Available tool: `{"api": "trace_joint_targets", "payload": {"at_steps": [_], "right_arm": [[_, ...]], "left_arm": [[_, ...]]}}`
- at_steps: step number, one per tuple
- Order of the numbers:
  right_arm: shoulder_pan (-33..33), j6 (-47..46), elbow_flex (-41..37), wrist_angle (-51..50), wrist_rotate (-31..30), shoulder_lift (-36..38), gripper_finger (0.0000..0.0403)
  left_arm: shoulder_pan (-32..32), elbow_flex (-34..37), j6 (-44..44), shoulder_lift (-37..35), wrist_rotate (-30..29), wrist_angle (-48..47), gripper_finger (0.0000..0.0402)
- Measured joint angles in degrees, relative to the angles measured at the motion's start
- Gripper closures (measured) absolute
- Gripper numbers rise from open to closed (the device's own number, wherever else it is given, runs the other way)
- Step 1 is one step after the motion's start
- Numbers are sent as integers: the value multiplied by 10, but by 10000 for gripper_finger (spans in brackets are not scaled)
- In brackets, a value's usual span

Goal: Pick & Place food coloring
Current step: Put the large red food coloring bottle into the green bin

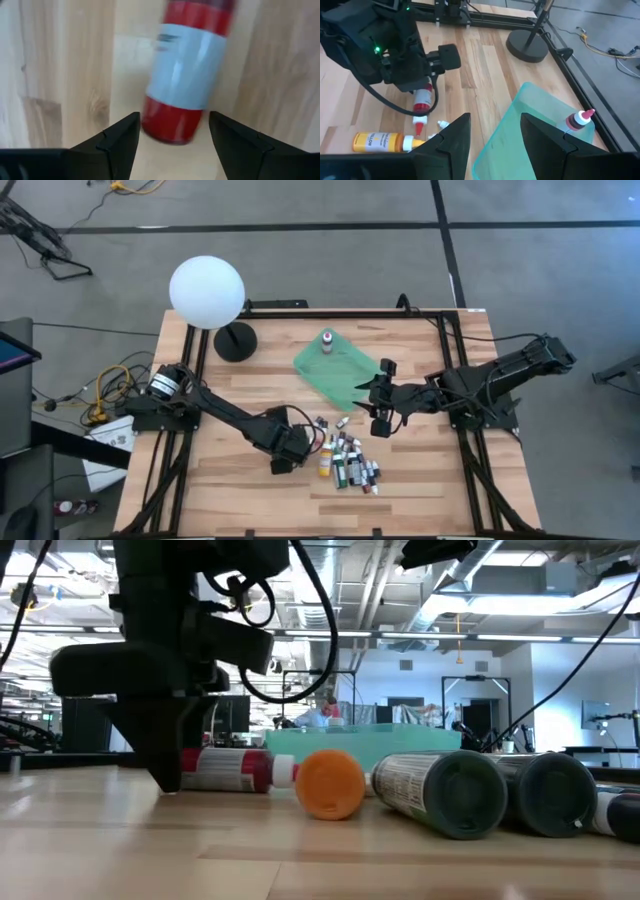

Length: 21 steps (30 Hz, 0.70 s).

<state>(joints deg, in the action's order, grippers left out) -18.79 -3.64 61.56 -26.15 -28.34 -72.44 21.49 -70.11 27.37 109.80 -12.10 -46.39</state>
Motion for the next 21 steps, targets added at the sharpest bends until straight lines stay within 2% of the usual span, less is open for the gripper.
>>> {"api": "trace_joint_targets", "payload": {"at_steps": [10, 21], "right_arm": [[0, 0, 0, 0, 0, 0, 239], [0, 1, 0, -2, 0, 0, 239]], "left_arm": [[-5, 0, -73, 0, -4, 29, 168], [-21, -34, -135, -1, -15, 63, 168]]}}
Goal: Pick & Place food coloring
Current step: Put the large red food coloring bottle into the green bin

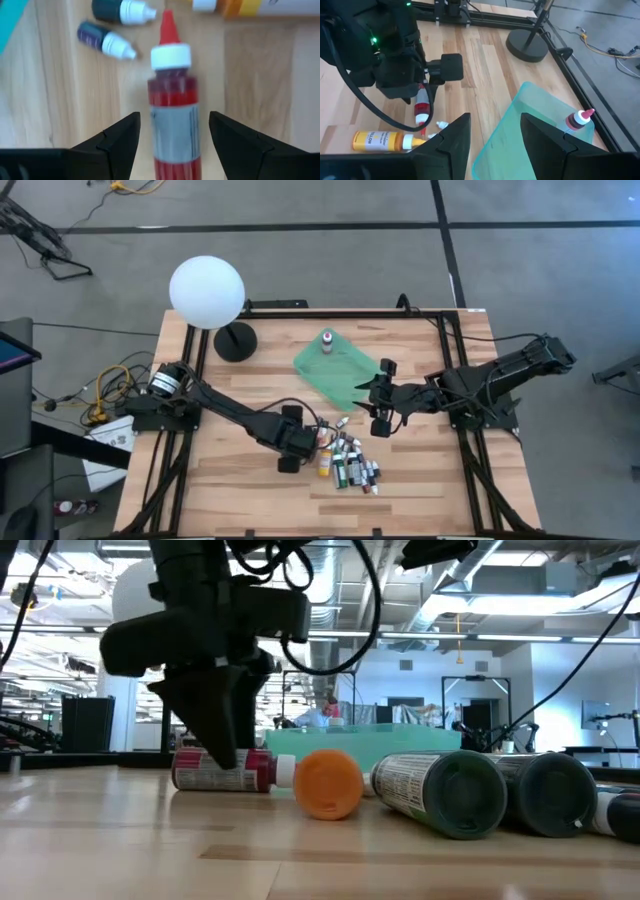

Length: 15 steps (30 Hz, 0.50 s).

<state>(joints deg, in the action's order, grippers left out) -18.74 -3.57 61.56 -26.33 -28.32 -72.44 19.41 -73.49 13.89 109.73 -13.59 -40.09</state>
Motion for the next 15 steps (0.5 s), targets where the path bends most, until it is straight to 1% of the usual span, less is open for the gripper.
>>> {"api": "trace_joint_targets", "payload": {"at_steps": [6, 15], "right_arm": [[0, 0, 0, -1, 0, 0, 239], [0, -5, 0, -6, 0, 0, 239]], "left_arm": [[-9, 0, -9, 5, 33, 44, 168], [-14, 1, -9, 9, 26, 41, 168]]}}
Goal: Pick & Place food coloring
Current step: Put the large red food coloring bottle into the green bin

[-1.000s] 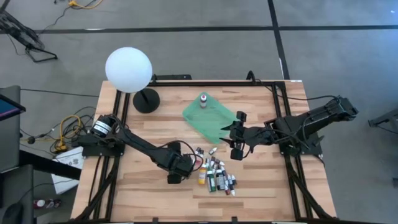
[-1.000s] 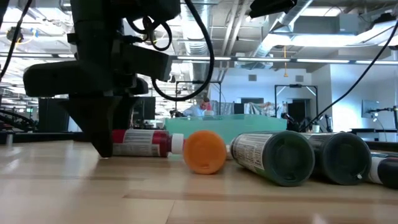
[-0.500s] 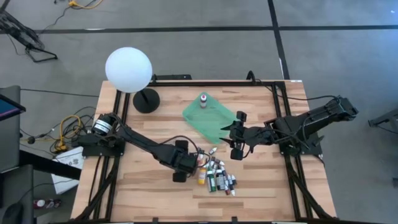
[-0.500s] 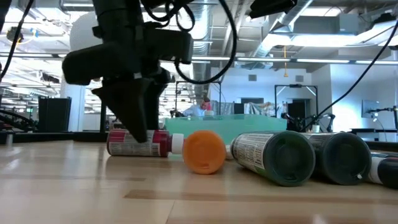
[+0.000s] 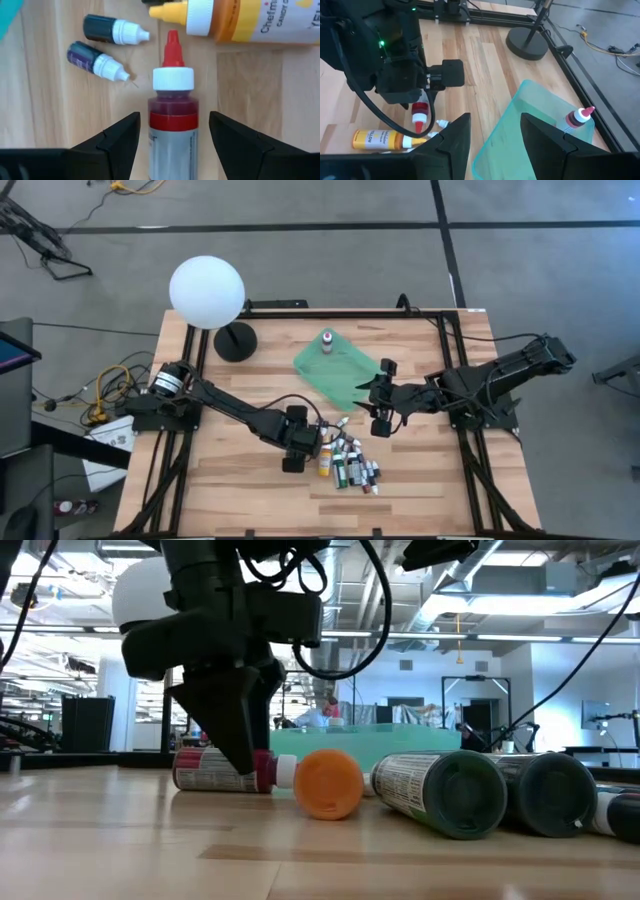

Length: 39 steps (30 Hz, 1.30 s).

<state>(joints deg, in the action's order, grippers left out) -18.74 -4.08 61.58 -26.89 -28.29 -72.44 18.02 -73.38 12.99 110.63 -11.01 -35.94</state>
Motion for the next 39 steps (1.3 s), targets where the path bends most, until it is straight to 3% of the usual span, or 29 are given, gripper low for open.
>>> {"api": "trace_joint_targets", "payload": {"at_steps": [6, 19, 31, 39], "right_arm": [[0, 0, 0, 0, 0, 0, 239], [0, 0, 0, 0, 0, 0, 239], [0, -1, 0, 1, 0, 0, 239], [0, -1, 0, 1, 0, 0, 239]], "left_arm": [[-1, 5, 0, 0, -15, -6, 173], [-1, 5, 2, 0, -11, -7, 248], [2, 5, 0, -2, -9, -10, 256], [18, 5, 1, -37, -38, -13, 256]]}}
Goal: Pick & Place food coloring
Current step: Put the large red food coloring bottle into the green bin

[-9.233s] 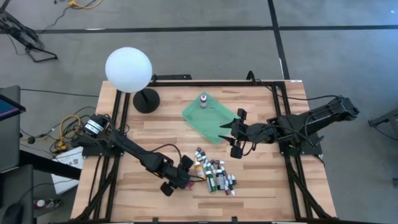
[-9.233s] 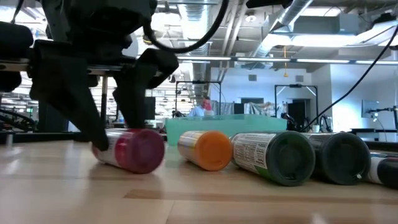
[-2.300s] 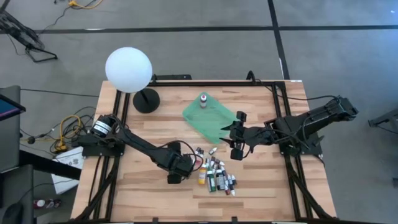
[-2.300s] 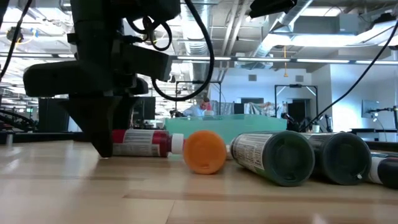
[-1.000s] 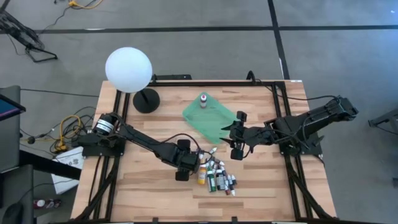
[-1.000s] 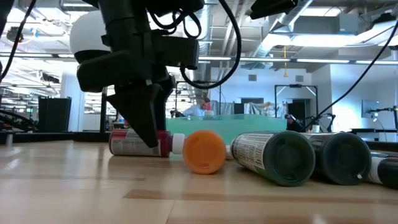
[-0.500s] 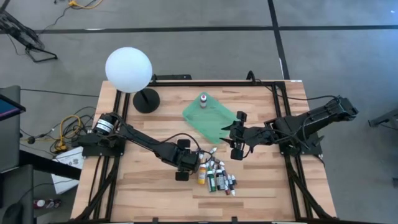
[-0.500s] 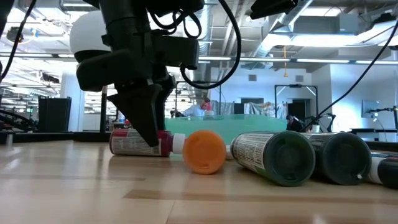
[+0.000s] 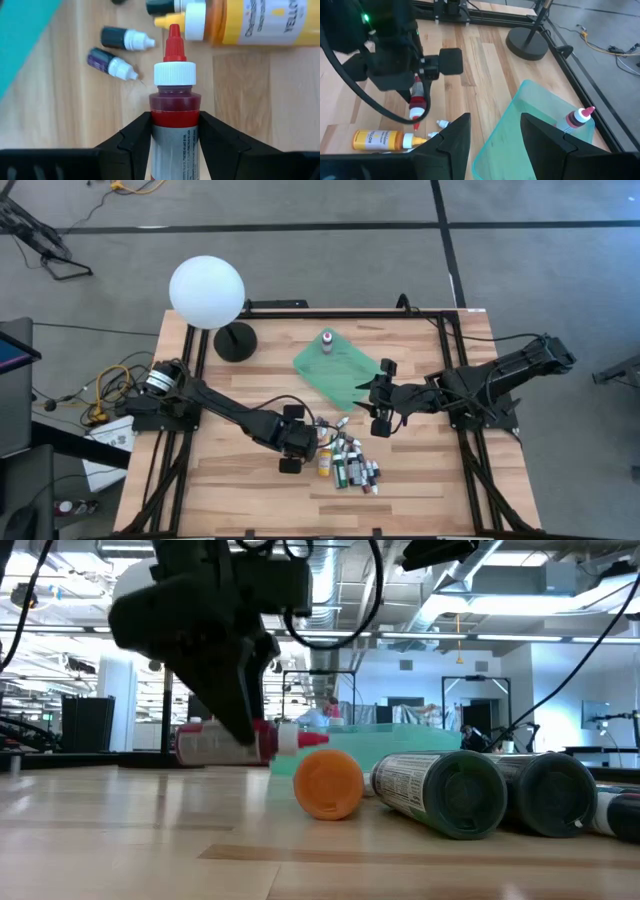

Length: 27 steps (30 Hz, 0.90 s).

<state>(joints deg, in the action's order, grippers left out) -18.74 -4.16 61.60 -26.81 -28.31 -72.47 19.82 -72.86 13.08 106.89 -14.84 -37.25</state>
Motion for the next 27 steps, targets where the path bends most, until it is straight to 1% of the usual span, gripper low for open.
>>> {"api": "trace_joint_targets", "payload": {"at_steps": [2, 6, 13, 16, 18, 21, 25, 27], "right_arm": [[0, 0, 0, 0, 0, 0, 239], [0, -4, 0, 0, 0, 0, 239], [0, -8, 0, 0, 0, 0, 239], [0, -9, 0, -2, 0, 0, 239], [0, -9, 0, -2, 0, 0, 239], [0, -9, 0, -2, 0, 0, 239], [0, -9, 0, -1, 0, 0, 239], [0, -9, 0, -1, 0, 0, 239]], "left_arm": [[4, 0, 0, -11, -17, 0, 256], [14, 0, 0, -37, -75, 1, 256], [28, 2, -8, -92, -208, 5, 256], [33, 27, -15, -125, -265, 41, 256], [34, 61, -20, -152, -288, 84, 256], [32, 130, -29, -200, -310, 185, 256], [21, 240, -63, -260, -333, 366, 256], [11, 293, -85, -283, -335, 471, 256]]}}
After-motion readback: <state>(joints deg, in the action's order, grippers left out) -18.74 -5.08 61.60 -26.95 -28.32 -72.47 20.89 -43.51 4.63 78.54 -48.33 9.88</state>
